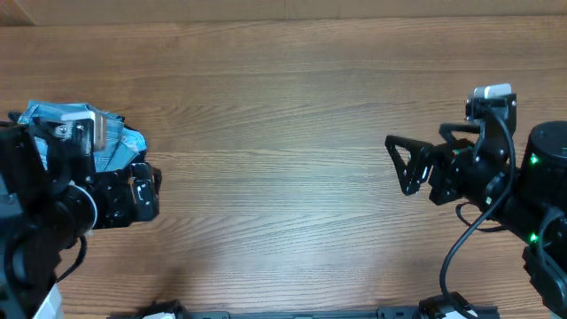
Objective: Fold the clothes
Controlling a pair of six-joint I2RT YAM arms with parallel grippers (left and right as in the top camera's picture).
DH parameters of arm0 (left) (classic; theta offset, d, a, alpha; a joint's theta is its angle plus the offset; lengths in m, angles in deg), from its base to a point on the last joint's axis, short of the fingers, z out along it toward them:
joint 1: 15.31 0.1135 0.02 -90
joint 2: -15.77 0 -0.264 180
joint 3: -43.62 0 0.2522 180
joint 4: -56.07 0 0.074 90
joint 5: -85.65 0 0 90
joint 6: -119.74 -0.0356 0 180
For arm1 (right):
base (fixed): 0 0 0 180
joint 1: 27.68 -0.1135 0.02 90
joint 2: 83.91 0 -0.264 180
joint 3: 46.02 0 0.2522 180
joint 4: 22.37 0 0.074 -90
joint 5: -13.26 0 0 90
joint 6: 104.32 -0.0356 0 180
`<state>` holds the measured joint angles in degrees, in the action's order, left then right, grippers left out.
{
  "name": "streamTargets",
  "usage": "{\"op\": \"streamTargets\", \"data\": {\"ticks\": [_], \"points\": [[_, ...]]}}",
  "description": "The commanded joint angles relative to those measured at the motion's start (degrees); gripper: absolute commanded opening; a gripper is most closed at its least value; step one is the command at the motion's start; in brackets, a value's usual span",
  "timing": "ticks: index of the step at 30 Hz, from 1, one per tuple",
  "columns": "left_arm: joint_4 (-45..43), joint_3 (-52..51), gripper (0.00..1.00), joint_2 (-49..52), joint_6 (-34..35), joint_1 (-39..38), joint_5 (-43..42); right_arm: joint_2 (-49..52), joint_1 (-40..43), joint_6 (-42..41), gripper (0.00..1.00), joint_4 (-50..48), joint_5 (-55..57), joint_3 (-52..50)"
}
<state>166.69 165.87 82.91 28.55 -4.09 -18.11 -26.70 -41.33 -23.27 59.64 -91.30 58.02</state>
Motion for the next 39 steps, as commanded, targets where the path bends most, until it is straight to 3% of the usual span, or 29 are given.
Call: {"op": "streamTargets", "data": {"ticks": [1,9,11,12,15,20,24,32,39], "points": [[-1.53,-1.55,1.0,1.68,4.83,-0.44,-1.79,0.46,-0.09,0.46,1.0,2.49,0.61,0.11],[-1.97,-1.55,1.0,10.38,5.07,-0.42,-0.83,2.05,-0.55,0.94,1.0,6.49,2.49,-0.33],[-1.97,-1.55,1.0,12.61,5.07,-0.42,-0.83,-2.73,-0.52,1.75,1.0,1.27,8.26,-2.56],[-1.97,-1.55,1.0,14.1,5.07,-0.42,-0.83,-9.01,-0.52,1.75,1.0,-6.84,11.45,-8.94],[-1.99,-1.55,1.0,17.22,5.07,-0.44,-0.83,-22.62,-0.46,1.75,1.0,-16.15,15.47,-27.65],[-2.01,-1.55,1.0,21.9,5.07,-0.42,-0.81,-45.27,1.27,1.42,1.0,-20.7,15.69,-55.6],[-2.01,-1.55,1.0,24.0,5.07,-0.42,-0.81,-56.39,1.84,1.51,1.0,-21.68,15.39,-66.64],[-2.01,-1.55,1.0,24.7,5.07,-0.42,-0.81,-57.0,1.84,1.51,1.0,-22.75,15.37,-79.6],[-2.01,-1.55,1.0,24.7,5.07,-0.42,-0.81,-56.98,1.84,1.53,1.0,-24.04,15.37,-80.37]]}}
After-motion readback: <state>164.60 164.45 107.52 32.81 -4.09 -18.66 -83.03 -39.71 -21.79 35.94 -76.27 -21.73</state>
